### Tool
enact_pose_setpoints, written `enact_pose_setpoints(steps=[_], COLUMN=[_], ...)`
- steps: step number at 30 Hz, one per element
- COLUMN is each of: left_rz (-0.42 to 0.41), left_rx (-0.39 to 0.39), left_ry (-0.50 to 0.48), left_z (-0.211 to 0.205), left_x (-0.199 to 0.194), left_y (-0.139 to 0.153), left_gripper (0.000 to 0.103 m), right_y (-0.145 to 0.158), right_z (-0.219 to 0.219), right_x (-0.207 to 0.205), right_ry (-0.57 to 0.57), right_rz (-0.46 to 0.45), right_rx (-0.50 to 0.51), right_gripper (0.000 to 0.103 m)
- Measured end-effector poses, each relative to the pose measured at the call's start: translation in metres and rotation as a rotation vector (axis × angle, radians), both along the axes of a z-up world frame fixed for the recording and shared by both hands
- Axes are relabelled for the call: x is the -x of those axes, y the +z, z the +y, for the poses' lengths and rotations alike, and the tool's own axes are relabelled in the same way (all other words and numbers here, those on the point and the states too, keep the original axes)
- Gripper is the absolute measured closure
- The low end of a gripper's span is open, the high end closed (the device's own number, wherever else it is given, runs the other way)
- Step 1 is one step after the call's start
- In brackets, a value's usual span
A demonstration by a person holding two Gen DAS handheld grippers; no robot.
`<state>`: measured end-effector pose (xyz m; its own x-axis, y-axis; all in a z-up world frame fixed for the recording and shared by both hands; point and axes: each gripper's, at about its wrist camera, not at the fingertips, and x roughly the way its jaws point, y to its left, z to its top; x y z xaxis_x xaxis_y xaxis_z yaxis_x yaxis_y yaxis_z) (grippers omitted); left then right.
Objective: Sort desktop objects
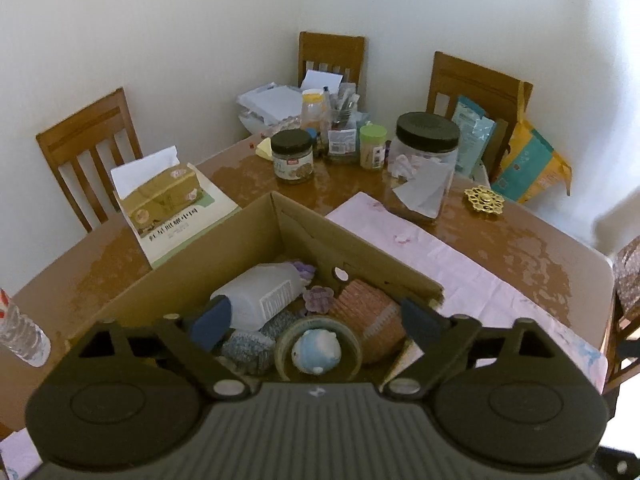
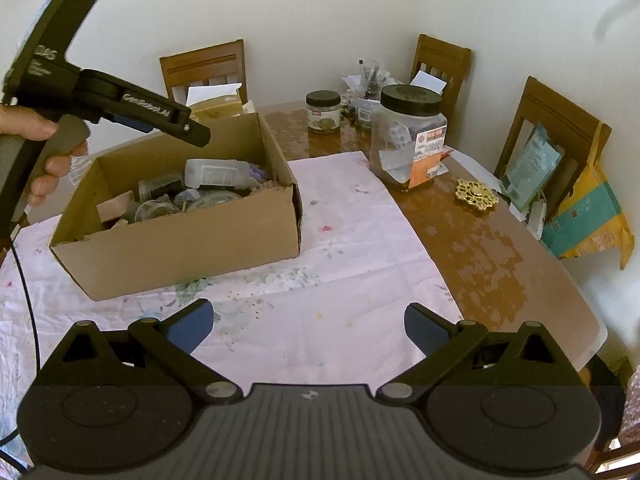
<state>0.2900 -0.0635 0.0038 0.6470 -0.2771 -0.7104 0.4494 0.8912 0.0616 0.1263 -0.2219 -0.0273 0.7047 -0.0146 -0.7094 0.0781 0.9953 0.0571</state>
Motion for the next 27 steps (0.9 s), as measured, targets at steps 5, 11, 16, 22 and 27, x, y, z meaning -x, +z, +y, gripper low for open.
enact_pose_setpoints(steps=[5, 11, 16, 22, 27], left_rz=[0.012, 0.024, 0.046, 0.104, 0.15], left_rx=[-0.001, -0.023, -0.028, -0.046, -0.04], left_ry=[-0.009, 0.037, 0.114, 0.202, 0.254], left_z=[0.005, 0.018, 0.031, 0.045, 0.053], left_x=[0.024, 0.055, 0.075, 0.092, 0.103], left_y=[0.001, -0.005, -0.011, -0.019, -0.023], left_gripper=[0.009, 0.009, 0.009, 0.009, 0.009], right_y=[0.005, 0.011, 0.015, 0.021, 0.023], right_z=[0.004, 0.01, 0.015, 0.022, 0.03], right_x=[-0.002, -0.004, -0.006, -0.011, -0.015], right_ry=[0.01, 0.03, 0.04, 0.053, 0.079], right_rz=[-0.001, -0.002, 0.012, 0.022, 0.023], right_rx=[0.006, 0.015, 0.012, 0.015, 0.004], right_gripper=[0.0, 0.0, 0.0, 0.0, 0.0])
